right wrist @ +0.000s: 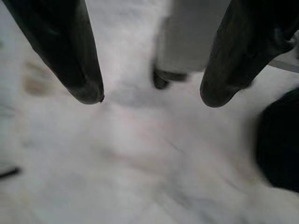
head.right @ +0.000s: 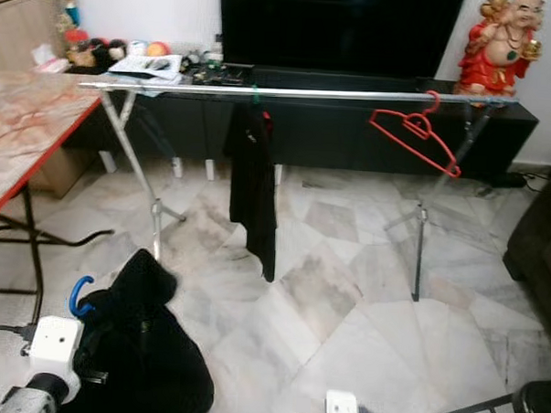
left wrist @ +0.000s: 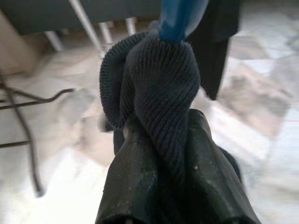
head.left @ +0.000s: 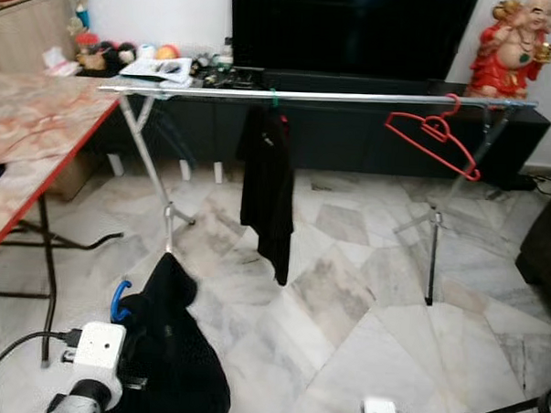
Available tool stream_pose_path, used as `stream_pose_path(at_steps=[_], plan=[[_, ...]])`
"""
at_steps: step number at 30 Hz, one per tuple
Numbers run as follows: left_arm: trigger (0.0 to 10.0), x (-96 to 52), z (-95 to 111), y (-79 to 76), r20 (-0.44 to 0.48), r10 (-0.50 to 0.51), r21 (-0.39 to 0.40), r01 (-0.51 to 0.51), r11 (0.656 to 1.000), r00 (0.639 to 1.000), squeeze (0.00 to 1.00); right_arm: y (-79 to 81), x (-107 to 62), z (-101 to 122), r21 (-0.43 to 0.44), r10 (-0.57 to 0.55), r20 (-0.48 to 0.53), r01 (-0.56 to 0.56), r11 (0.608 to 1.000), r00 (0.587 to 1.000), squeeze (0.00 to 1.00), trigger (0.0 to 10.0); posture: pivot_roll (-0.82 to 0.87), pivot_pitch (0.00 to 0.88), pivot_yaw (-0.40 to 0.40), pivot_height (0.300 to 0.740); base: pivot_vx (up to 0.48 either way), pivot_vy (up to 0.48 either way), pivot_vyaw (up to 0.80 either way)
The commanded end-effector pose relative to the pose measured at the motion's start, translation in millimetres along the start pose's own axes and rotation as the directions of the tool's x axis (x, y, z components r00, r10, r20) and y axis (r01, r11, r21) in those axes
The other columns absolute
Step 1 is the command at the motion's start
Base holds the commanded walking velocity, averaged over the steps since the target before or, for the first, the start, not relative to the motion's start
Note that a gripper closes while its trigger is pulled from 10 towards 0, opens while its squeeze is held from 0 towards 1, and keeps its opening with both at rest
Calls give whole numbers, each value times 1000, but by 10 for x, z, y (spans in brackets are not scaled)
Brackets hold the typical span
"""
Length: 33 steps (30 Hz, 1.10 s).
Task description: Hang hanger
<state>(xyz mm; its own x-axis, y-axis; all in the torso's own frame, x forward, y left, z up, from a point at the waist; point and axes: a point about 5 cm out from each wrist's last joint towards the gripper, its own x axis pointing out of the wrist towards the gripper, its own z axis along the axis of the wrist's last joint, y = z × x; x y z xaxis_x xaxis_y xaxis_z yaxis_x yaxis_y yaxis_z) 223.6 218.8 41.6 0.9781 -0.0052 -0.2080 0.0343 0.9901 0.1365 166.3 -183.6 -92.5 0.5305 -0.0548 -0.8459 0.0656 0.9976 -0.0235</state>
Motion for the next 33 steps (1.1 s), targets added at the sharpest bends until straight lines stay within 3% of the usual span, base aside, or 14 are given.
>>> stream_pose_path(at_steps=[1, 29, 33], plan=[[10000, 21, 123, 79, 46, 19, 22, -20, 1000, 999, 0, 110, 22, 130, -2, 28, 38, -28, 1000, 999, 0, 10000, -35, 113, -10, 740, 349, 0, 0], [10000, 28, 93, 43, 33, 2, 18, -3, 1000, 999, 0, 96, 18, 97, -33, 41, 23, -40, 999, 999, 0, 10000, -34, 79, -8, 740, 356, 0, 0], [10000, 22, 70, 7, 25, -25, 15, 25, 1000, 999, 0, 96, 18, 98, -35, 41, 22, -41, 999, 999, 0, 10000, -34, 85, -8, 740, 0, 0, 0]])
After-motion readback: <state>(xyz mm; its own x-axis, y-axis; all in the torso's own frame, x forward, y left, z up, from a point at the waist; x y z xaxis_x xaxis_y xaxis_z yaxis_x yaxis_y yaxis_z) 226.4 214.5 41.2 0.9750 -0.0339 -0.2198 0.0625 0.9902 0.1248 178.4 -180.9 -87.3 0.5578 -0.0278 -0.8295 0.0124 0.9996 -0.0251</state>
